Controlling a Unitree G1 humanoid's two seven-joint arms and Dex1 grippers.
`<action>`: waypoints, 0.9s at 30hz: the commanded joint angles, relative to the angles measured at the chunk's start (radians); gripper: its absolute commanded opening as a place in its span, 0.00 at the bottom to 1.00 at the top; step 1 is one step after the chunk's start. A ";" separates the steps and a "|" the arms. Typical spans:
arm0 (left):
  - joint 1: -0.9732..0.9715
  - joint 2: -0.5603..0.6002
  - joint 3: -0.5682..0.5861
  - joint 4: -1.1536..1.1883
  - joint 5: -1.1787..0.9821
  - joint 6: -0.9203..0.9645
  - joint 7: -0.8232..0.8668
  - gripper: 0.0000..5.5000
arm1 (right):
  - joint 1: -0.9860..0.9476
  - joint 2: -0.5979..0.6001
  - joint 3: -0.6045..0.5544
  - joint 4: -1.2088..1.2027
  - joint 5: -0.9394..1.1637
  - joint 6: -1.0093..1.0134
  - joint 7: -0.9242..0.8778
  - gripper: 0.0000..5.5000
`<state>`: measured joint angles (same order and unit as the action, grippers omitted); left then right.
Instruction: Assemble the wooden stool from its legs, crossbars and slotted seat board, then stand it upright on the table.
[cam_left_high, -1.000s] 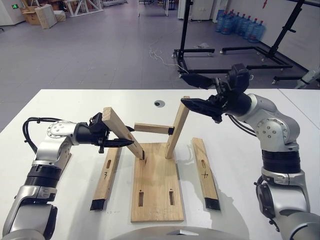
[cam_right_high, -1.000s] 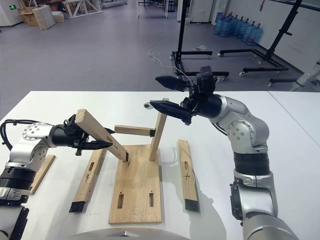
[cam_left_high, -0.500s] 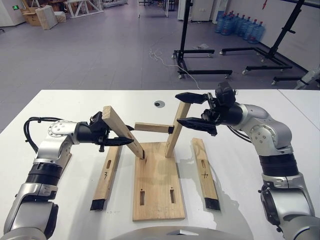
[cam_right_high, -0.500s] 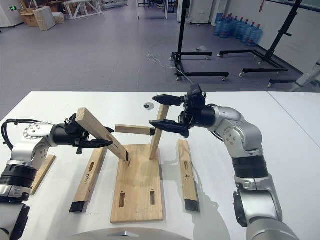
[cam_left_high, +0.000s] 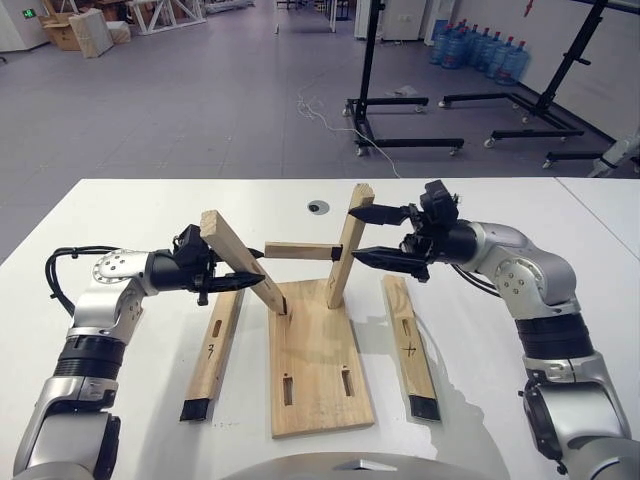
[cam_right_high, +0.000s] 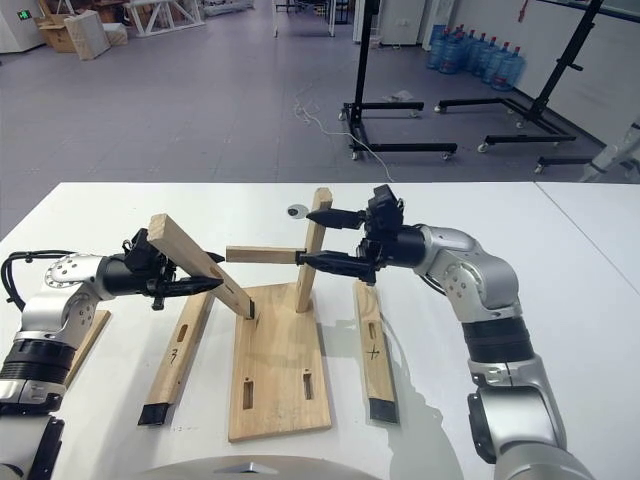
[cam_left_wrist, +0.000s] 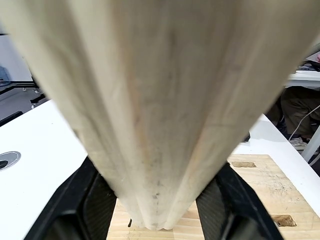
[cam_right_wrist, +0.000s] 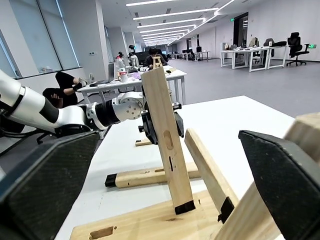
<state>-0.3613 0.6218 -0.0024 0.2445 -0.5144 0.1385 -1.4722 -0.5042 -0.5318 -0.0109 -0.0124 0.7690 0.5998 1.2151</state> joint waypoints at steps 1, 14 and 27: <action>0.033 0.018 -0.026 -0.007 0.019 0.039 -0.017 0.37 | -0.080 0.003 -0.088 -0.029 0.104 0.039 -0.002 0.93; 0.013 0.012 -0.036 0.007 0.023 0.047 -0.014 0.37 | -0.126 0.003 0.070 0.141 -0.157 -0.139 0.073 0.93; 0.025 -0.036 0.028 0.037 -0.013 0.031 0.034 0.37 | -0.063 -0.012 0.107 0.094 -0.175 -0.128 0.080 0.93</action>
<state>-0.3441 0.5932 0.0231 0.2587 -0.5429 0.1536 -1.4590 -0.6171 -0.5410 0.0441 0.0764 0.6272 0.4338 1.2808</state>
